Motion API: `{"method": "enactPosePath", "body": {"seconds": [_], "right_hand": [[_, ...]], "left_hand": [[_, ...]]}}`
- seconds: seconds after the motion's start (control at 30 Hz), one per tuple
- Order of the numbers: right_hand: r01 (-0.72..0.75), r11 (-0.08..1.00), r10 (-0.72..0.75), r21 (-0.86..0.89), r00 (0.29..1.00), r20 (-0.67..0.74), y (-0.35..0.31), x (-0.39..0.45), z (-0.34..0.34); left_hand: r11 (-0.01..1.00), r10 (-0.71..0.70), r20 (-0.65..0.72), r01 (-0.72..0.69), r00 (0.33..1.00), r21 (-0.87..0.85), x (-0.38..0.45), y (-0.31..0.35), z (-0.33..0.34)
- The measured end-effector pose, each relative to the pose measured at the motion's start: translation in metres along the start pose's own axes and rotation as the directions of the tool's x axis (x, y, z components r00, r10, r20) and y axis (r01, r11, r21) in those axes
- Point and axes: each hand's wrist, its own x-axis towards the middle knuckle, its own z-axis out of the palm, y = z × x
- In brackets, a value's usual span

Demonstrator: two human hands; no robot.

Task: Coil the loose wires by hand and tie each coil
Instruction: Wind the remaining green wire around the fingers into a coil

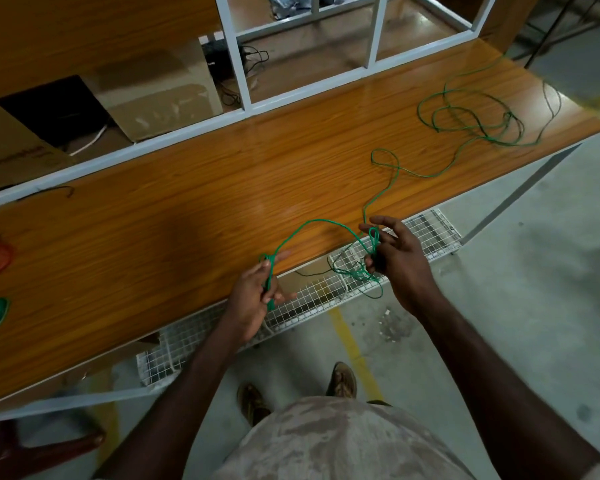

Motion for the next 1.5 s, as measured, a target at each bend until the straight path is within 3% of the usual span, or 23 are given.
{"method": "enactPosePath", "body": {"seconds": [0.27,0.57,0.7,0.8,1.03,1.13,1.23,1.37,1.5], "right_hand": [[0.037,0.992,-0.048,-0.123,0.994,-0.094,0.009,0.004,-0.013],[-0.046,0.982,0.045,0.185,0.999,0.012,-0.003,0.003,-0.024],[-0.056,0.996,0.054,0.073,0.998,0.035,-0.007,-0.001,-0.025],[-0.063,0.997,0.061,0.035,0.996,0.063,-0.011,-0.004,-0.018],[0.012,0.995,0.005,-0.096,0.985,0.173,-0.017,-0.008,-0.014],[0.008,0.985,0.038,-0.175,0.965,0.258,-0.020,-0.010,-0.018],[-0.019,0.992,0.058,-0.127,0.948,0.312,-0.017,-0.012,-0.020],[-0.070,0.997,0.060,0.023,0.957,0.282,-0.012,-0.011,-0.015],[-0.003,1.000,0.008,-0.018,0.966,0.258,-0.012,-0.011,-0.011]], "left_hand": [[0.976,0.173,-0.054,-0.164,0.984,0.142,-0.003,0.003,-0.005],[0.868,0.253,-0.223,-0.119,0.941,0.481,0.008,-0.015,-0.023],[0.661,0.335,-0.182,-0.093,0.925,0.745,0.007,-0.028,-0.025],[0.535,0.351,-0.161,-0.057,0.922,0.843,0.002,-0.033,-0.012],[0.206,0.287,-0.136,0.078,0.948,0.975,0.008,-0.035,-0.011],[0.086,0.281,-0.091,0.070,0.955,0.994,0.003,-0.033,-0.020],[0.117,0.336,-0.094,0.057,0.937,0.991,0.001,-0.034,-0.025],[0.123,0.410,-0.080,0.032,0.909,0.992,0.006,-0.030,-0.023],[0.165,0.431,-0.045,-0.030,0.901,0.986,0.012,-0.017,-0.009]]}}
